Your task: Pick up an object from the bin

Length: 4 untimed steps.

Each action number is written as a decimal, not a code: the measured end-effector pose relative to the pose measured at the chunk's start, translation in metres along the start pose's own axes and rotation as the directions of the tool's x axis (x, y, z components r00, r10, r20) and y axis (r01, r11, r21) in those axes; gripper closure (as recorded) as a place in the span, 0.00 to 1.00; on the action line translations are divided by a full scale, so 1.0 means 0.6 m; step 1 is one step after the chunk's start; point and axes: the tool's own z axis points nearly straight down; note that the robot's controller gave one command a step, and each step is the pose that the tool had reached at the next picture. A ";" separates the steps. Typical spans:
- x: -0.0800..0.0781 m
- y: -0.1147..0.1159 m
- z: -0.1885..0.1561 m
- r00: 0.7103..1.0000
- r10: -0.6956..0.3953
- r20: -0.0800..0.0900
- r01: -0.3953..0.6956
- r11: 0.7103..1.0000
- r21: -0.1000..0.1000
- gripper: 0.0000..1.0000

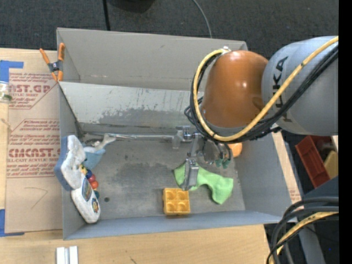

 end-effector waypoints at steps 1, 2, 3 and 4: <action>-0.003 -0.001 -0.007 1.000 0.001 0.008 -0.001 1.000 -0.001 0.00; 0.011 -0.005 0.053 0.976 -0.218 0.016 0.218 0.976 0.002 0.00; 0.060 -0.009 0.097 0.861 -0.509 0.004 0.509 0.861 0.001 0.00; 0.060 -0.011 0.087 0.743 -0.669 0.012 0.669 0.743 0.007 0.00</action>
Offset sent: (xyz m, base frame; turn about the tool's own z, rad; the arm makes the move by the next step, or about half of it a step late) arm -0.0345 -0.0157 -0.1358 -0.7607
